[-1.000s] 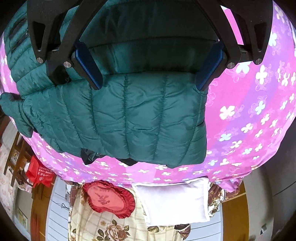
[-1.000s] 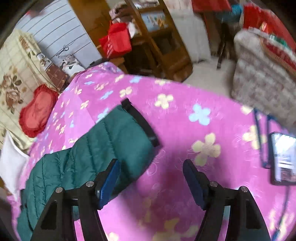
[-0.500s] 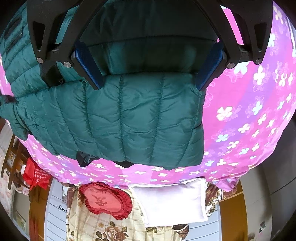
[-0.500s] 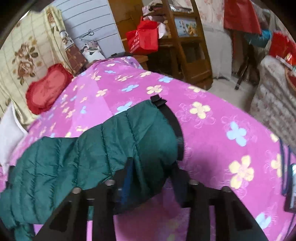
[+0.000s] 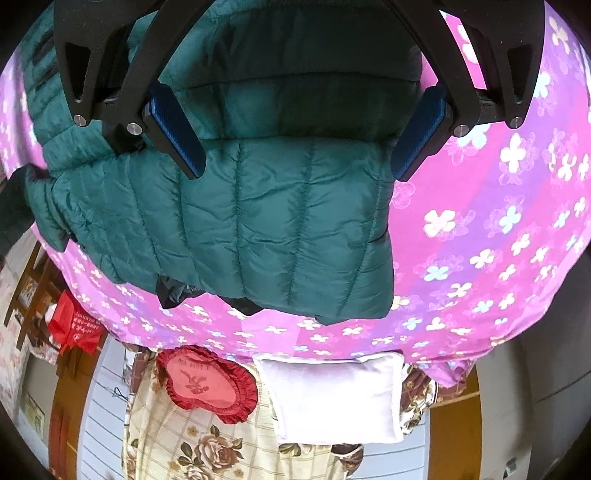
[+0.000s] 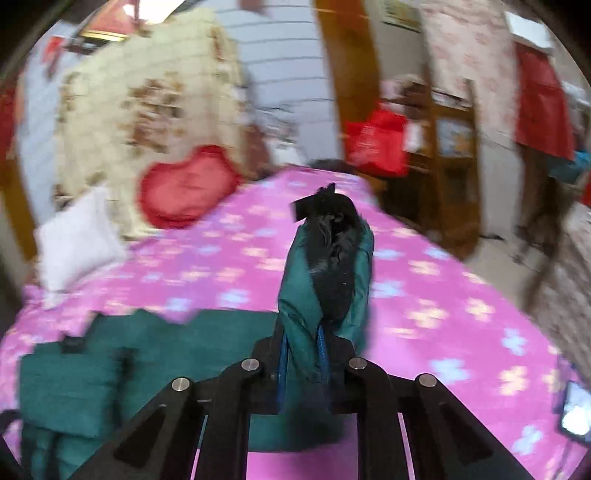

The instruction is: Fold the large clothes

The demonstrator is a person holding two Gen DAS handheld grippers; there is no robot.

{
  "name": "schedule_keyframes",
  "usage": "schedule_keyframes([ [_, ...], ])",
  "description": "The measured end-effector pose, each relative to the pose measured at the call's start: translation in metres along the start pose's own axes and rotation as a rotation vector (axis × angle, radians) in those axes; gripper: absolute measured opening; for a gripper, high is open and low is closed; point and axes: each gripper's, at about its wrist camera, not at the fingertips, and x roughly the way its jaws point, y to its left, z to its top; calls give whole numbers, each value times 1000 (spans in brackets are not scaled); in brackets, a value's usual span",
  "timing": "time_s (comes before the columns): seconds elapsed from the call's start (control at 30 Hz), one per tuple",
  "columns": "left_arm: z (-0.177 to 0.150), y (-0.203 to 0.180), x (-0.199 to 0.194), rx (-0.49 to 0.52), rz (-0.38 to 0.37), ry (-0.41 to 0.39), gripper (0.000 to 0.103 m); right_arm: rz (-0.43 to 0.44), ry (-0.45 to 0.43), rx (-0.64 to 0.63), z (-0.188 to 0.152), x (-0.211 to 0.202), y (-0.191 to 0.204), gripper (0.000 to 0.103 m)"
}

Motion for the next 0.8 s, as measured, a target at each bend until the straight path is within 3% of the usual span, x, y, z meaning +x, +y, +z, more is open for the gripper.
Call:
schedule_keyframes([
  [0.17,0,4,4,-10,-19,24,101,262,46,-21,-17,8,105,14],
  [0.37,1,0,9,4,-17,33,101,405,140,-80,-68,31,196,14],
  [0.57,2,5,15,-22,-25,51,101,474,215,-98,-113,53,234,14],
  [0.8,4,8,12,-33,-26,39,101,501,195,-89,-114,56,243,14],
])
